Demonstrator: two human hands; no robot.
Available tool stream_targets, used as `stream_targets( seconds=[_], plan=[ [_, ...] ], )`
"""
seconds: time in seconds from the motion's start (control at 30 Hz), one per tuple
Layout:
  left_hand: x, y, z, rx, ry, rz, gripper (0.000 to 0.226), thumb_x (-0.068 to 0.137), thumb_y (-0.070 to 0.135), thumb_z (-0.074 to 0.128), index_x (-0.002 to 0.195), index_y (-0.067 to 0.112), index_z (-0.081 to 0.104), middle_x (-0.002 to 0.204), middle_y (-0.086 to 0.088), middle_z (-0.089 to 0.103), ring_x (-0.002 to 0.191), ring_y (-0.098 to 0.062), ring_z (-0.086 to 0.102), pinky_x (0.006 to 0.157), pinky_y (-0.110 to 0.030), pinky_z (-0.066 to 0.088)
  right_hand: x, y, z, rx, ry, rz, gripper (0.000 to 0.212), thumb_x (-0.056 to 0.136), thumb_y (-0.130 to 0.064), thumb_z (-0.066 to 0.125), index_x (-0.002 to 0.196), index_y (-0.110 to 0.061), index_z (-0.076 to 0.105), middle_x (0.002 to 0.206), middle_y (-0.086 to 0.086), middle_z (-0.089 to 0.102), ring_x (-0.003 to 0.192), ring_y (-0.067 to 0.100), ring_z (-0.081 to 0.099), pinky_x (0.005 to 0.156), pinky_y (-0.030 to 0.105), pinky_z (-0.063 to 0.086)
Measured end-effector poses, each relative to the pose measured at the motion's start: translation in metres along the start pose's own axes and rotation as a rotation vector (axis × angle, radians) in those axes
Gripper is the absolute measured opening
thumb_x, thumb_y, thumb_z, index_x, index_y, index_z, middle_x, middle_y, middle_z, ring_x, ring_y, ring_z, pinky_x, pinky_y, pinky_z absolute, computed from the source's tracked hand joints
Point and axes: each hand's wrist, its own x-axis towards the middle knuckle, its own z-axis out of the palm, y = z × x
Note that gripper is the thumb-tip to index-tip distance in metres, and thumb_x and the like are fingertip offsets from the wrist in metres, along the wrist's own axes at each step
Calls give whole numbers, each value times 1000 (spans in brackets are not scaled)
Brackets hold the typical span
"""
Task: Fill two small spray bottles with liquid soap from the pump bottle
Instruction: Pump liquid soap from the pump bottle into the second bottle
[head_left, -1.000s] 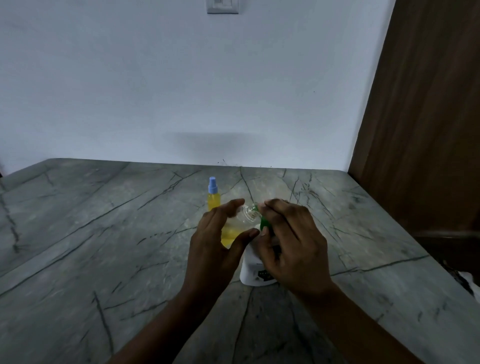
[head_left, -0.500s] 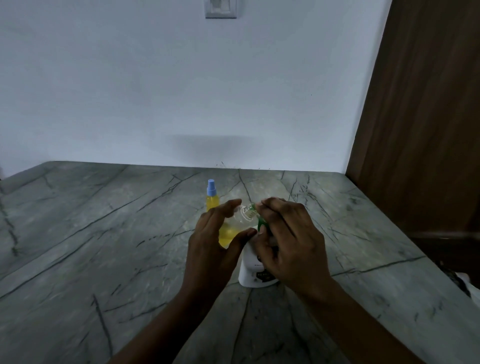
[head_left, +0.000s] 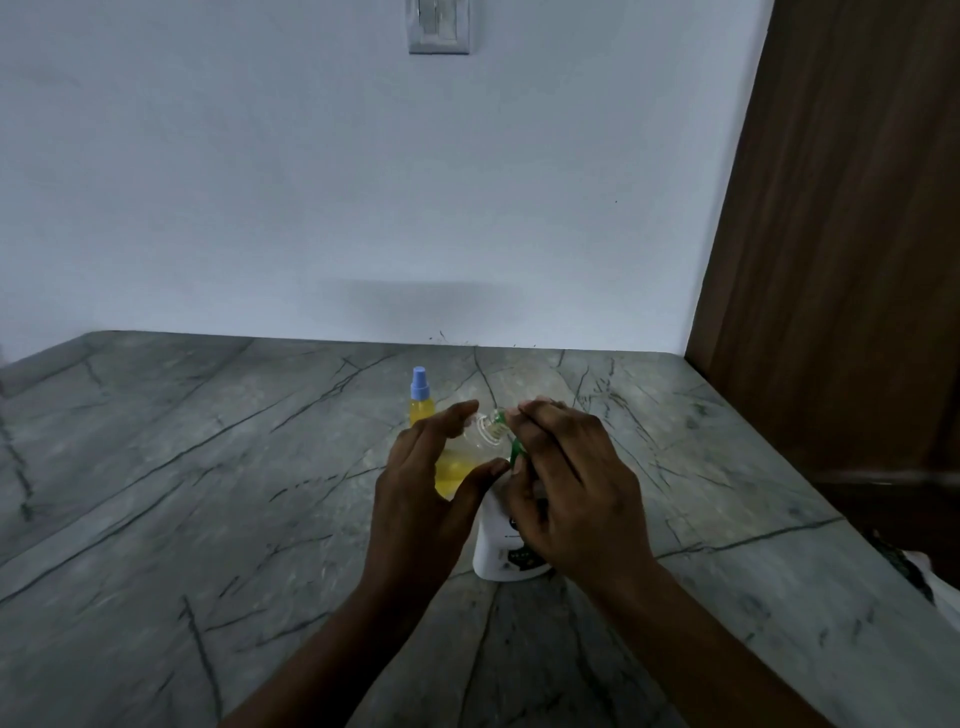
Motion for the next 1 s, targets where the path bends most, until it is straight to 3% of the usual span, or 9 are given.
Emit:
stream_targets(
  seconds=[0.17,0.3,0.53,0.73,0.83,1.0],
  plan=[
    [-3,-7,0,42,-20,8,53,75,45,68,121,38,43,106,31,44,96,14,47,73,-5,40,-5,-1,3,46,34,-12,34,100,-24,36,113,1,56,105,19,66,108,23,51,99,26,40],
    [-6,-11,2,32,-38,-3,52,74,35,69,121,33,47,107,22,49,100,17,45,82,-3,37,-9,-1,4,41,41,8,43,99,-24,37,104,6,68,103,19,67,106,23,53,100,22,38],
    [-6,-11,0,31,-50,3,50,74,44,61,120,32,47,107,28,45,99,19,44,81,-1,36,-10,0,6,35,36,-5,31,85,-17,55,105,4,65,102,18,66,105,22,53,99,19,37],
    [-2,-8,0,36,-22,6,52,75,35,70,121,36,45,106,30,45,99,16,46,79,-2,38,-3,5,2,13,28,-52,32,86,-17,53,107,4,64,104,19,66,106,24,53,93,29,45],
    [0,-4,0,30,-11,4,50,76,35,69,120,34,45,104,28,46,95,14,48,71,-7,40,-2,8,2,-9,29,-100,32,95,-19,43,114,2,57,106,20,66,109,25,52,97,34,44],
    [0,-3,0,31,-6,0,49,76,34,69,119,31,47,104,16,51,92,1,51,73,-12,39,-2,8,2,-6,30,-106,37,98,-21,38,115,4,59,107,20,65,110,25,52,101,35,42]
  ],
)
